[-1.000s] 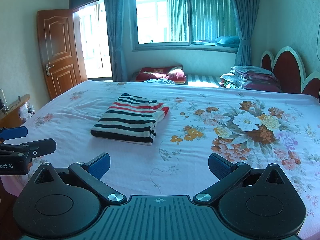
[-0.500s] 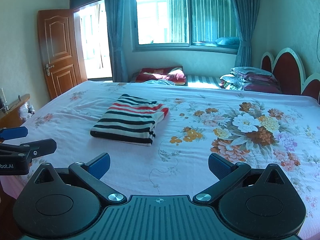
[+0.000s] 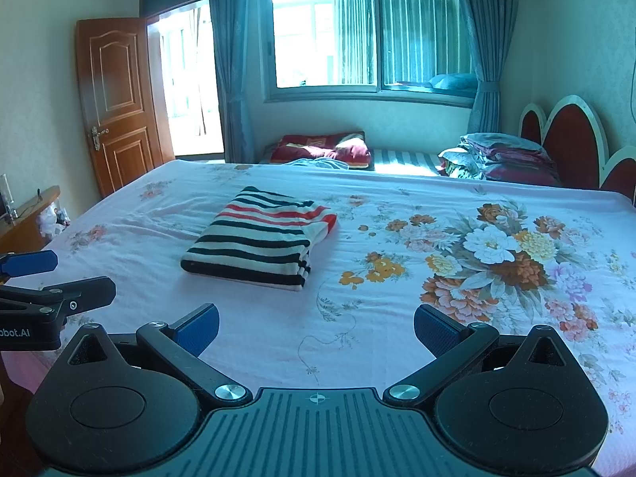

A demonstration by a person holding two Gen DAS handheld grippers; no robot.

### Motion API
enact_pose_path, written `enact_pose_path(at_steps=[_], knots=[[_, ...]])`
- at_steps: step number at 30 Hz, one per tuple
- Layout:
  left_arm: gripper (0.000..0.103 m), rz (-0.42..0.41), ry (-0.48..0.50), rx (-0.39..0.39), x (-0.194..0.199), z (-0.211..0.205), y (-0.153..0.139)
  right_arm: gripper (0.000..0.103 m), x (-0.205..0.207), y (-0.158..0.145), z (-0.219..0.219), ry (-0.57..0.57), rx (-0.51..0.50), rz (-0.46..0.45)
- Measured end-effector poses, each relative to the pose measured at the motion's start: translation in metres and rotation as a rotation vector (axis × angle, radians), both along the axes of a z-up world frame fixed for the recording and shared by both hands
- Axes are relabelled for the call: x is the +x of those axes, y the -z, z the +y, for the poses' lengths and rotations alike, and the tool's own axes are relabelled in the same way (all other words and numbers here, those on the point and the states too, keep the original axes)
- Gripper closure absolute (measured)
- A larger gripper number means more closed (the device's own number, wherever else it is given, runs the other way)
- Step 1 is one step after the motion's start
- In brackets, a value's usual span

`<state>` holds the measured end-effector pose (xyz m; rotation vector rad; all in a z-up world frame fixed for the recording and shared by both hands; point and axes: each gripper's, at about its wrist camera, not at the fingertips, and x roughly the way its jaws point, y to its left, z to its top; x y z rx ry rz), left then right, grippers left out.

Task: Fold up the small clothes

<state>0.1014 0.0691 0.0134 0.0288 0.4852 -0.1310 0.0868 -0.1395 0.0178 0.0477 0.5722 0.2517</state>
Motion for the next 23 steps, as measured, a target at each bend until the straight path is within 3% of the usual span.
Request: enact_pose_path(at_steps=[23], knots=[[0.004, 0.006, -0.014, 0.01, 0.0043, 0.0026, 0.0059, 0.0, 0.0017, 0.003, 0.002, -0.013, -0.004, 0.004]])
